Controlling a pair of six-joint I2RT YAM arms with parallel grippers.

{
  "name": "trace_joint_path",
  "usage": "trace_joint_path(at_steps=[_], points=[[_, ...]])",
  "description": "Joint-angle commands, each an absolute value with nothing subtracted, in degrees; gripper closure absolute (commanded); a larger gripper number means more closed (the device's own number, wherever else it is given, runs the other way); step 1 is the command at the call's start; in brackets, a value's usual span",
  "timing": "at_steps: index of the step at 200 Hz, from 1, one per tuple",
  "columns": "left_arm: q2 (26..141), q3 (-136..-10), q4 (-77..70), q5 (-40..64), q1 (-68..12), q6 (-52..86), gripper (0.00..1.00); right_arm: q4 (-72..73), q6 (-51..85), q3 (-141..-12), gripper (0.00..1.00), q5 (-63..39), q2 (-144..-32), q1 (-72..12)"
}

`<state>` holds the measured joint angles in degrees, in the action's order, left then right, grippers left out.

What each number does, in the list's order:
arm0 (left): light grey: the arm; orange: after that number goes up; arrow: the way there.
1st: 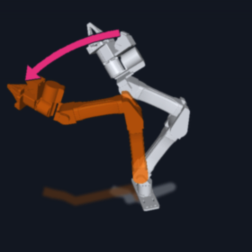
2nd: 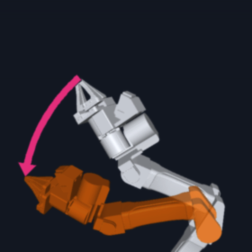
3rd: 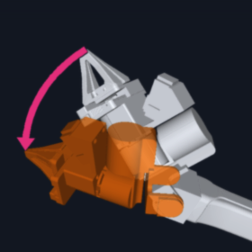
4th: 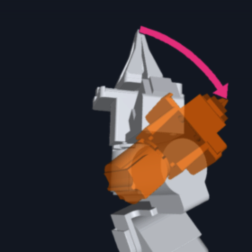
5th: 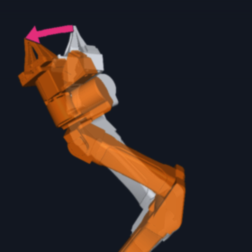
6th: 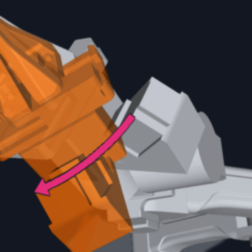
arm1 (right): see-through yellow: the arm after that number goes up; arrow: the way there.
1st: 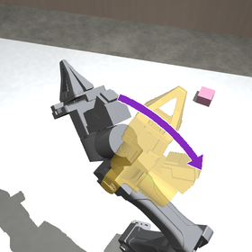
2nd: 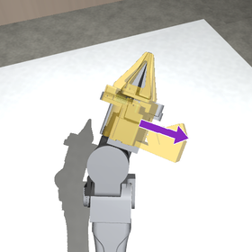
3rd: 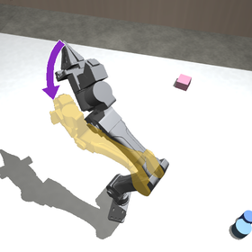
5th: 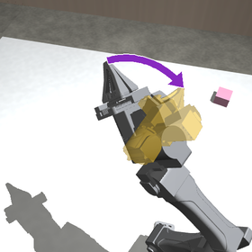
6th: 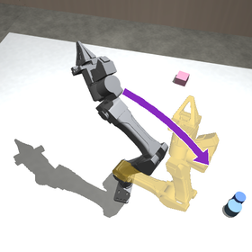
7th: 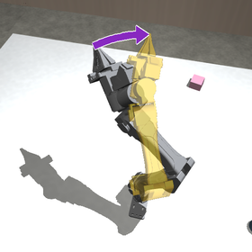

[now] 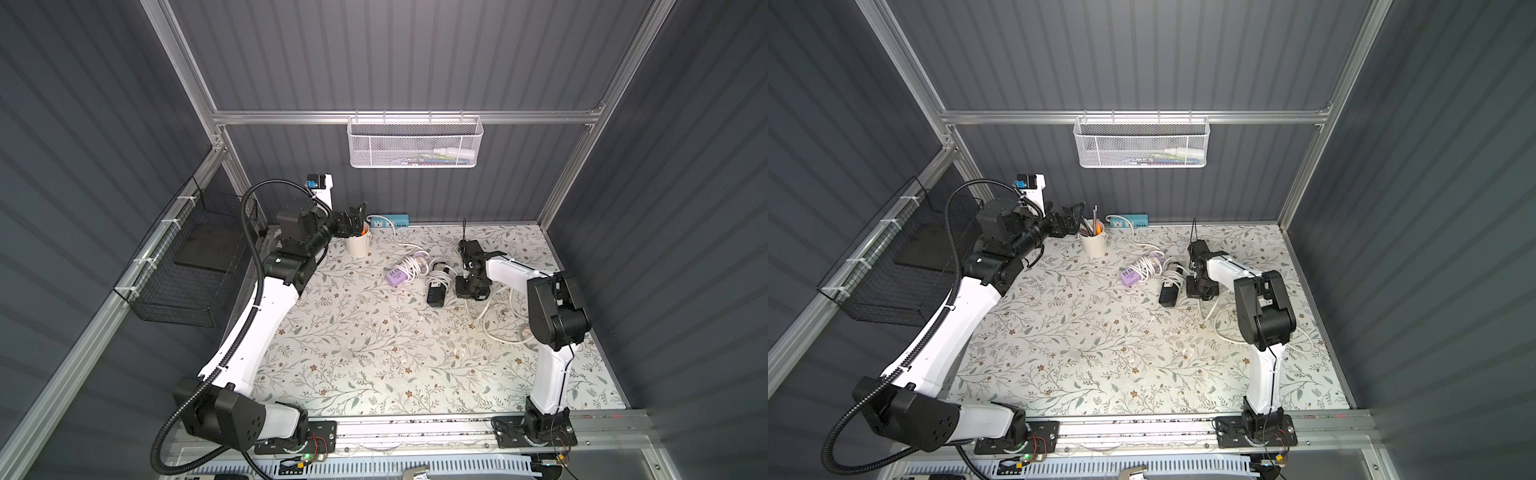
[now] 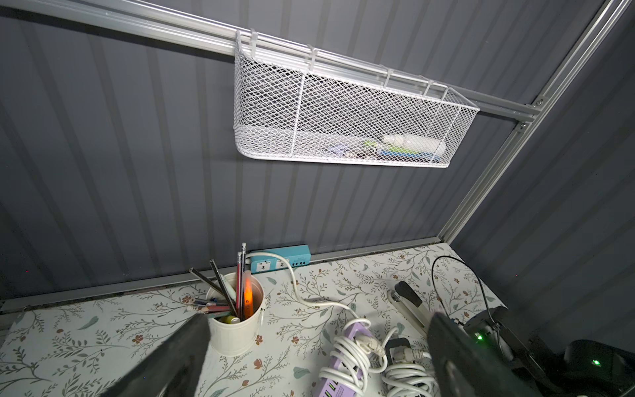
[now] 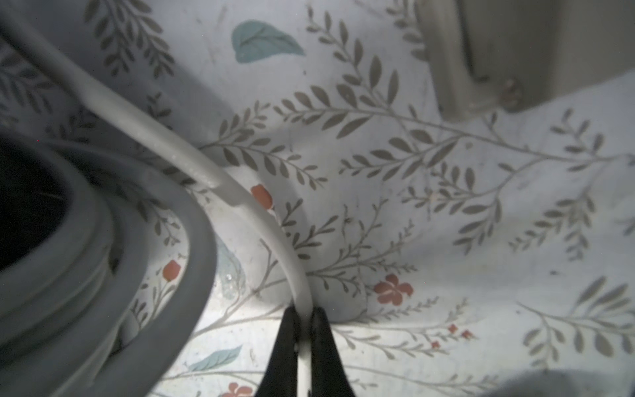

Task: Unwrap the cord wrapped around the power strip
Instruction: Move the power cord to the center of the board.

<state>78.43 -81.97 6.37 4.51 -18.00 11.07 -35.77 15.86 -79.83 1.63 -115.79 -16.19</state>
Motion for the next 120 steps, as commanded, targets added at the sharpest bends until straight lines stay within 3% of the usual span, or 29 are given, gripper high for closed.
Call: trace_joint_path(at_steps=[1,41,120], points=[[77.44,-81.65,5.52,4.33,-17.84,10.06,0.00,-36.32,16.13,-79.13,1.00,0.39,-114.92,-16.44],[77.43,-81.56,5.45,3.96,-17.84,10.02,0.00,-37.01,15.83,-79.10,1.00,0.45,-108.19,-16.26],[77.26,-81.47,5.17,3.87,-17.84,10.22,0.00,-46.95,12.92,-90.99,1.00,3.08,-90.84,-13.35]])
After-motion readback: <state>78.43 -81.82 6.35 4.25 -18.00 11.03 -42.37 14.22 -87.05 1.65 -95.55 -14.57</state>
